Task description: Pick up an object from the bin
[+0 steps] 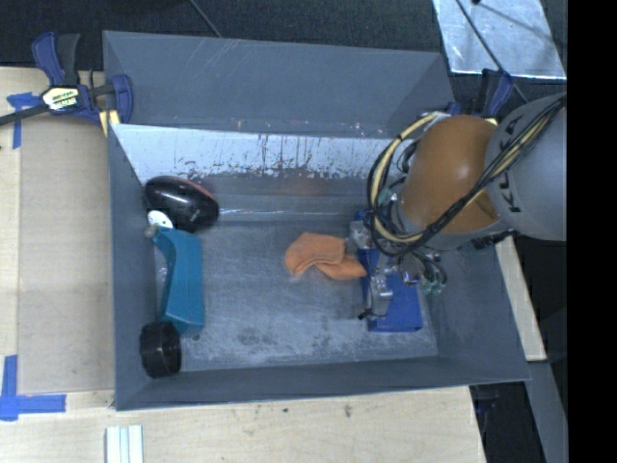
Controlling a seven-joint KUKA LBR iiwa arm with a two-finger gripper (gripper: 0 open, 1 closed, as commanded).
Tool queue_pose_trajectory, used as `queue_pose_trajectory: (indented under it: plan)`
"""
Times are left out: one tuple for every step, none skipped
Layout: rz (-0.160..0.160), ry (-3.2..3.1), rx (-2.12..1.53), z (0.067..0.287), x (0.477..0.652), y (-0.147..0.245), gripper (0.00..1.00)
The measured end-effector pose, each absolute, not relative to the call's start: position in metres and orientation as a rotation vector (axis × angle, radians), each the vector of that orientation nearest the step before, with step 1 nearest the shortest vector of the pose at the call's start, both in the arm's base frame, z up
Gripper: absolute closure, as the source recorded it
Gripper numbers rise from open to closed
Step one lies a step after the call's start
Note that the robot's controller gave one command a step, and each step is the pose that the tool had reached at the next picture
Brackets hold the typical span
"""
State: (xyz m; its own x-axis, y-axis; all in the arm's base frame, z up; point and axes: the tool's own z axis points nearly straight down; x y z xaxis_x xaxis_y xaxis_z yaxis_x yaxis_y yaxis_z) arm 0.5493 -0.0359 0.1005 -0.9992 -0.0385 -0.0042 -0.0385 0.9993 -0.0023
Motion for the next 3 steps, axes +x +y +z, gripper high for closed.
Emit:
queue_pose_trajectory:
  plan:
    - [-0.001,3.131,0.215,0.088,0.582,-0.036,1.00]
    - [-0.001,3.131,0.214,0.088,0.582,-0.036,1.00]
    - [0.000,3.127,0.252,0.242,0.536,-0.015,1.00]
